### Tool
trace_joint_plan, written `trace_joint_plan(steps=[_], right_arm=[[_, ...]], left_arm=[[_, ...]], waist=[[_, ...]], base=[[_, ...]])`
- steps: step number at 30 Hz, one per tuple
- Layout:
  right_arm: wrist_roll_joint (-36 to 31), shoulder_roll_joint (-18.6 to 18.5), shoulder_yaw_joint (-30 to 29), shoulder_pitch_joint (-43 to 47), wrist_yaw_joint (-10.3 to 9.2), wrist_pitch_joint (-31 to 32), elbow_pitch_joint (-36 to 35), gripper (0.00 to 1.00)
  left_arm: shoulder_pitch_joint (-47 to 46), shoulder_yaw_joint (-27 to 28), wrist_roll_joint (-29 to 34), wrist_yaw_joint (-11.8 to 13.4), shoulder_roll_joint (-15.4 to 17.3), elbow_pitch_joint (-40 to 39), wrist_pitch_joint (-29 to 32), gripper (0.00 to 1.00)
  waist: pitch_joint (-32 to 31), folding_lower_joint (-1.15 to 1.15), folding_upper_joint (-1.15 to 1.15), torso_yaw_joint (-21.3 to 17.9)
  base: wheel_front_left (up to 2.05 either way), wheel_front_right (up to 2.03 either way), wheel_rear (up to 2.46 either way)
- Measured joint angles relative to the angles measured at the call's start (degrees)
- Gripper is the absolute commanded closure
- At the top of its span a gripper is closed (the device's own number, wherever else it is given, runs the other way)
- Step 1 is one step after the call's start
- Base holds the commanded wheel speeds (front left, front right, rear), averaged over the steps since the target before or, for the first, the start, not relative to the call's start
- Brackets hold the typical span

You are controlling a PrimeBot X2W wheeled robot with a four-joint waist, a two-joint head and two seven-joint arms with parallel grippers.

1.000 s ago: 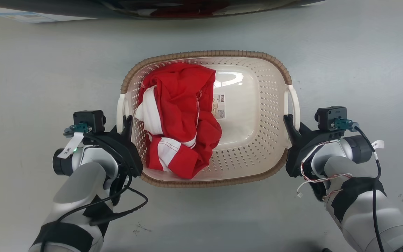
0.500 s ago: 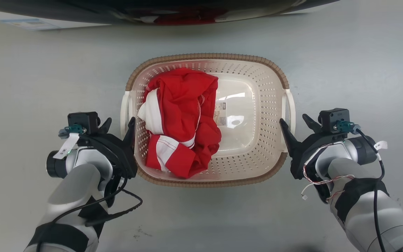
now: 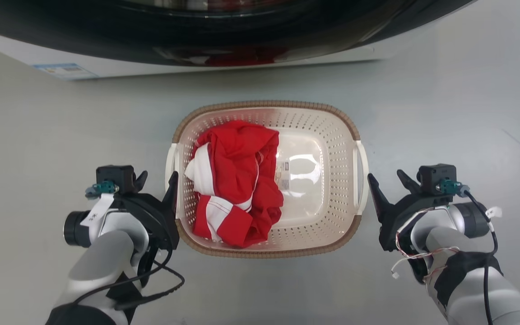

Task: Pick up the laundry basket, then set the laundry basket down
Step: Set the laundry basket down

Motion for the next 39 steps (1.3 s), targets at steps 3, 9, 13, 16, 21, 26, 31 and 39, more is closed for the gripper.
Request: trace_joint_plan(steps=[3,9,13,16,21,26,31,39], right_arm=[[0.4,-0.1,-0.7,1.5,-0.07,-0.2,-0.1,0.0],[0.9,-0.3,-2.1,4.9,-0.98,-0.2,-1.4,0.0],[1.2,-0.8,-3.1,7.3,-1.68,-0.2,-3.7,0.0],[1.2,-1.1,-4.0,9.3,-2.45,-0.2,-5.6,0.0],[1.2,-2.2,-6.0,12.7,-4.25,-0.2,-9.4,0.0],[0.7,-3.0,-8.4,16.6,-6.79,-0.2,-16.0,0.0],[-1.1,-3.9,-9.8,20.1,-8.81,-0.2,-22.8,0.0],[-4.1,-5.5,-12.0,26.4,-10.59,-0.2,-32.8,0.0]], left_arm=[[1.4,0.0,0.0,0.0,0.0,-0.2,-0.5,0.0],[4.2,0.1,0.0,0.0,0.1,-1.7,-0.9,0.0],[6.0,0.1,0.2,0.0,0.3,-3.0,-1.0,0.0],[8.0,0.3,0.5,0.0,0.5,-5.0,-1.0,0.0],[10.8,1.2,1.0,0.8,1.7,-9.1,-1.0,0.0],[14.7,2.6,2.5,3.0,2.7,-16.0,-1.0,0.0],[18.6,4.0,4.8,5.1,4.3,-23.0,-1.0,0.0],[25.3,5.4,8.1,8.3,6.1,-34.7,-1.0,0.0]], waist=[[-2.1,0.0,0.0,0.0],[-6.8,-0.01,0.0,0.1],[-10.1,-0.01,0.0,0.2],[-12.6,-0.01,0.0,0.3],[-16.8,-0.01,0.0,0.5],[-21.6,-0.01,0.0,0.7],[-25.3,-0.02,0.0,0.7],[-30.2,-0.01,0.0,0.7]], base=[[0.0,0.0,0.0],[0.0,0.0,0.0],[0.0,0.0,0.0],[0.0,0.0,0.0],[0.0,0.0,0.0],[0.0,0.0,0.0],[0.0,0.0,0.0],[0.0,0.0,0.0]])
